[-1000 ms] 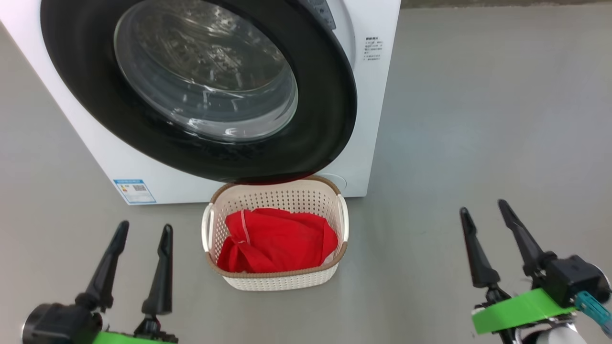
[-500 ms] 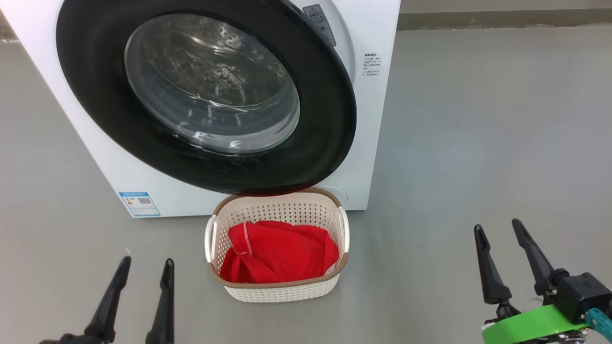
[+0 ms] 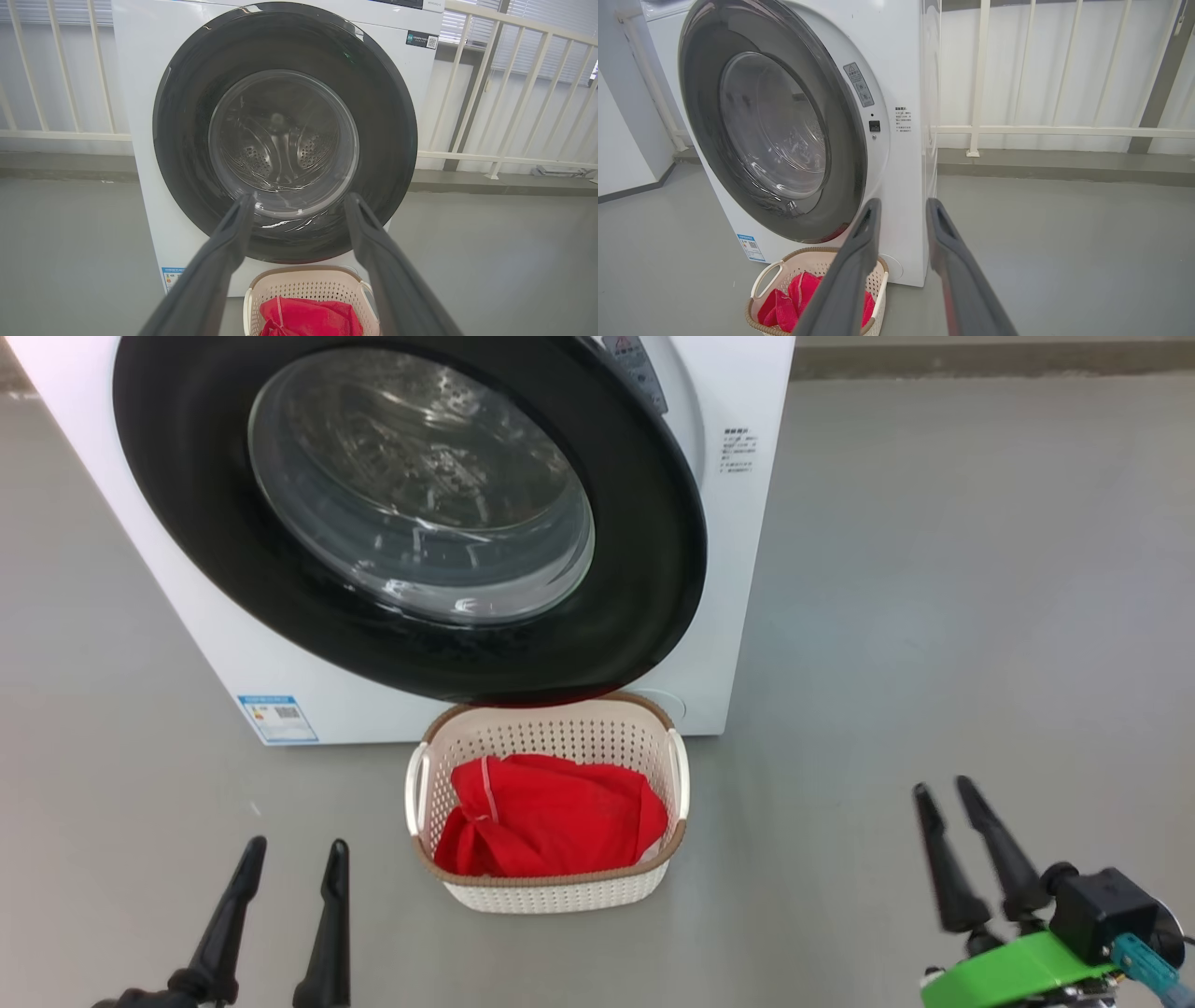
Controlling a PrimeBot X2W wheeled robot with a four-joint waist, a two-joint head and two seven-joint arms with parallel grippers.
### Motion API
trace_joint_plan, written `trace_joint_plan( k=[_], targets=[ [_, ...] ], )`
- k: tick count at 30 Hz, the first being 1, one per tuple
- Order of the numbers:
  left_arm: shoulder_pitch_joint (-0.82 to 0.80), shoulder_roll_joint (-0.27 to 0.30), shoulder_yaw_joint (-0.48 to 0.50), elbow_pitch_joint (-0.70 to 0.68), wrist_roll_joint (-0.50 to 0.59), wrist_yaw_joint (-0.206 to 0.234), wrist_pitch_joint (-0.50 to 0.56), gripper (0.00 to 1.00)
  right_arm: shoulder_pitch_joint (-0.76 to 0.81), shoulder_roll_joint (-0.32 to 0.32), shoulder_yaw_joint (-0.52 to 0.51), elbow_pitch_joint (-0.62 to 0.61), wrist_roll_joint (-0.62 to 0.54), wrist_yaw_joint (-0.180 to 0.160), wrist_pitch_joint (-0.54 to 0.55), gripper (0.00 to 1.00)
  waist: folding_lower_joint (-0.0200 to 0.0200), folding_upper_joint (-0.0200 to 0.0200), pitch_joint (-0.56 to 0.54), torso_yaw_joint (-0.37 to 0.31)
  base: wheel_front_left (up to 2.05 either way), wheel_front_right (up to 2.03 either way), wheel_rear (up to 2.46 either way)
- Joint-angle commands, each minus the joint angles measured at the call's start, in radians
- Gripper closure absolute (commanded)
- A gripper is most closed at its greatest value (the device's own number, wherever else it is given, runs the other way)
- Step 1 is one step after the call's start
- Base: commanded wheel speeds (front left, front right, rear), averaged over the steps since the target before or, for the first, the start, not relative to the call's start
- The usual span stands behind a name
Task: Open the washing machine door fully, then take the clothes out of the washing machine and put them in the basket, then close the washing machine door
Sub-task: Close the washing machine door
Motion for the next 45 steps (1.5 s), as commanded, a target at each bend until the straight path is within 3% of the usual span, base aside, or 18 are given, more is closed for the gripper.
trace_joint_plan(
  k=[1,10,25,45],
  targets=[
    [-0.045,0.004,0.028,-0.033,-0.008,-0.007,-0.009,0.0,-0.059,-0.011,0.024,-0.013,-0.014,0.006,-0.006,1.0,0.0,0.0,0.014,0.007,0.0,0.0,0.0],
    [-0.105,-0.002,-0.005,-0.083,-0.017,-0.011,-0.009,0.0,-0.281,-0.011,0.066,0.105,-0.036,0.006,-0.006,1.0,0.0,0.0,0.115,0.039,0.0,0.0,0.0],
    [-0.21,-0.002,-0.056,-0.127,-0.022,-0.014,-0.009,0.0,-0.694,-0.018,0.256,0.326,-0.081,0.006,-0.006,1.0,0.0,0.0,0.277,0.131,0.0,0.0,0.0],
    [-0.314,0.001,-0.109,-0.18,-0.055,-0.014,-0.009,0.0,-1.015,-0.077,0.219,0.47,-0.083,0.006,-0.006,1.0,0.0,0.0,0.44,0.229,0.0,0.0,0.0]
  ],
)
